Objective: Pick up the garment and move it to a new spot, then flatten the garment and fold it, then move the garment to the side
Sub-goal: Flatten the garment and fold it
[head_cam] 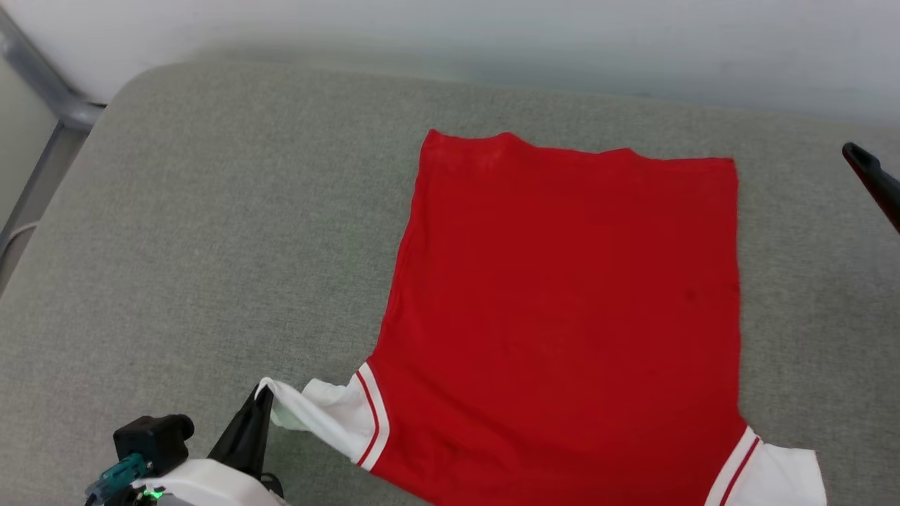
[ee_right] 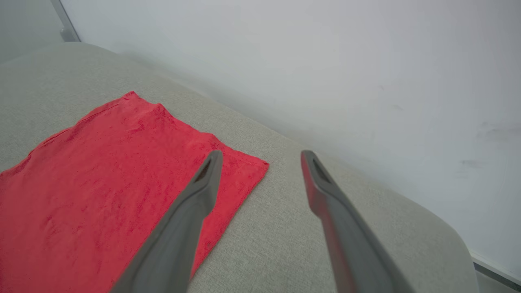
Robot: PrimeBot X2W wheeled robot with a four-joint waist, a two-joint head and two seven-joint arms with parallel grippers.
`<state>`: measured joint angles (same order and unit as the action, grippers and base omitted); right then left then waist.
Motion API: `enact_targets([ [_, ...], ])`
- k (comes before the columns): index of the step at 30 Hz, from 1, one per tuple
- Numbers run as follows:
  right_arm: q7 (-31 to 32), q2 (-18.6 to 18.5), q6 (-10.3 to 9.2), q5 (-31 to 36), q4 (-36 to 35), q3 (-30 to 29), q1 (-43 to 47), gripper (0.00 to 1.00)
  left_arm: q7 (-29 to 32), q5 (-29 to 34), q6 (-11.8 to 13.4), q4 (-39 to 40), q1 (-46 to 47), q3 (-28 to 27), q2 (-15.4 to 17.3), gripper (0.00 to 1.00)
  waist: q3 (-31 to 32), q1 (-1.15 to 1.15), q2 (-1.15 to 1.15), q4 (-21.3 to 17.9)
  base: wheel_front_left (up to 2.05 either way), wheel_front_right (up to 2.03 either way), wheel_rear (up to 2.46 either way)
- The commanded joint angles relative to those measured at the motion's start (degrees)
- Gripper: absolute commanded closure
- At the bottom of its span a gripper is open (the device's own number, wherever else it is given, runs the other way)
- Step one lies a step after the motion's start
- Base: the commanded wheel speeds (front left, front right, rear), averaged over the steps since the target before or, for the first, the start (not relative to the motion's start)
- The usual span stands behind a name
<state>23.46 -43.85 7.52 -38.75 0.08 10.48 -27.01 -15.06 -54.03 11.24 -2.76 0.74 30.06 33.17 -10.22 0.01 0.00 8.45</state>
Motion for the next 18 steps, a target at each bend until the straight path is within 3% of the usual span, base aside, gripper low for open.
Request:
enact_targets([
  [1, 4.6, 0.4, -0.05, 0.0, 0.8, 1.0, -3.6, 0.0, -0.2, 1.1, -0.2, 0.4, 1.6, -0.4, -1.1, 1.0, -4.2, -0.01, 0.0, 3.5, 0.0, 0.0, 0.0],
  [10, 32.3, 0.9, -0.06, 1.6, 9.6, 4.2, -17.3, 0.0, -0.2, 6.0, -2.4, 0.5, 5.0, -2.1, -6.3, 1.0, -11.6, -0.01, 0.0, 8.0, 0.0, 0.0, 0.0],
  [18, 43.6, 2.7, -0.06, 6.6, 16.1, 4.1, -26.0, 0.0, -0.2, 9.7, -5.7, -1.9, 8.9, -3.2, -11.0, 1.0, -19.0, -0.01, 0.0, 10.9, 0.0, 0.0, 0.0],
])
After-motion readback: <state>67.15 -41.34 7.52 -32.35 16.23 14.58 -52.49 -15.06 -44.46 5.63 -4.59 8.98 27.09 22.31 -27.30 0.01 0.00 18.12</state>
